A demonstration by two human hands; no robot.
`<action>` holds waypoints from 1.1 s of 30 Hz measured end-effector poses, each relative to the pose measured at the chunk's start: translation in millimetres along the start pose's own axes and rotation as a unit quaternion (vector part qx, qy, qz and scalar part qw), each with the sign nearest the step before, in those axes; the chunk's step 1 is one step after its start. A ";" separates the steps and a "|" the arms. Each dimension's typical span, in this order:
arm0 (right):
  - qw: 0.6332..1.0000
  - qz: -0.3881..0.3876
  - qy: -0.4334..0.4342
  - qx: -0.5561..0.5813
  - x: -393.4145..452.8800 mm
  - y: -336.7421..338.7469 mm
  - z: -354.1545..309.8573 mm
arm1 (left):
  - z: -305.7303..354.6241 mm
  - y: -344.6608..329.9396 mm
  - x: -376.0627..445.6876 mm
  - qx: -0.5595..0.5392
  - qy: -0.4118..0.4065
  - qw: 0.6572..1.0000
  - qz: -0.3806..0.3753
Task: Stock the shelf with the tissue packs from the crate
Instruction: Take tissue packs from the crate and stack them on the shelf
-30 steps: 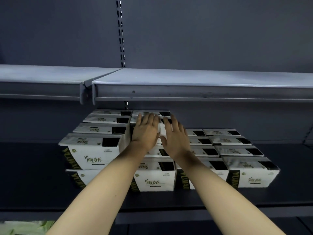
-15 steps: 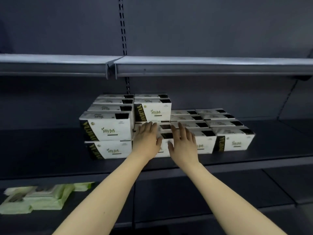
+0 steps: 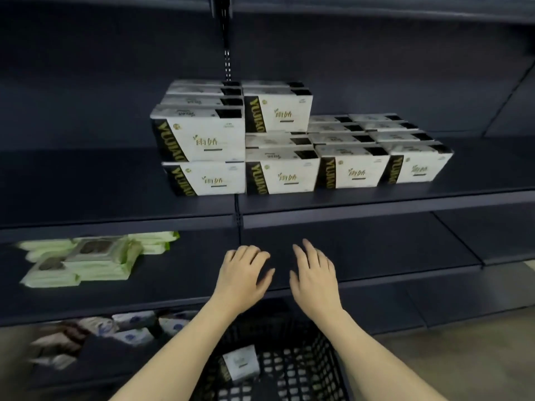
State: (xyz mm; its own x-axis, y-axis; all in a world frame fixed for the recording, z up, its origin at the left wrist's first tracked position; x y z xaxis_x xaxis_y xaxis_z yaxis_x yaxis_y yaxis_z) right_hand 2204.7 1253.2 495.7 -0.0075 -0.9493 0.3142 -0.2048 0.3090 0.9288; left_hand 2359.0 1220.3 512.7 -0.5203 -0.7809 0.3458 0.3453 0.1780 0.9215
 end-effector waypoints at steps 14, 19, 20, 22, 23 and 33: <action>0.929 -0.368 -0.045 -0.002 -115.6 -156.7 -8.1 | -53.7 -151.4 -128.1 -0.032 0.187 0.943 -0.273; 0.900 -0.435 -0.038 0.011 -135.8 -219.9 7.9 | -81.4 -219.5 -165.0 -0.027 0.258 0.908 -0.329; 0.894 -0.447 -0.036 0.007 -137.8 -233.0 10.9 | -87.4 -231.9 -170.6 -0.024 0.270 0.902 -0.337; 0.889 -0.456 -0.030 -0.006 -142.1 -262.2 18.4 | -98.3 -258.1 -180.0 -0.019 0.282 0.894 -0.348; 0.889 -0.456 -0.027 -0.011 -142.9 -276.8 21.3 | -103.2 -271.9 -184.4 -0.017 0.284 0.892 -0.352; 0.880 -0.471 0.041 -0.054 -161.2 -412.1 44.9 | -131.1 -410.1 -228.7 -0.015 0.321 0.855 -0.408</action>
State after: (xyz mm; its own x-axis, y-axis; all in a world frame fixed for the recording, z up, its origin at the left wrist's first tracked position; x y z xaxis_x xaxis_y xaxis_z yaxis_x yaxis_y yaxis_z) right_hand 2246.4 1276.3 53.5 0.1878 -0.7811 -0.5955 0.0121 -0.6044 0.7966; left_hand 2438.8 1247.4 32.5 -0.0658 -0.8070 -0.5869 0.0977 -0.5905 0.8011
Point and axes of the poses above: each hand's wrist, its own x-axis towards the middle knuckle, its own y-axis out of the back of the hand, z = x × y, the point moved 3 cm from there along x, towards the middle knuckle, and after that the axes turned 5 degrees about -z, right-handed, at the moved point
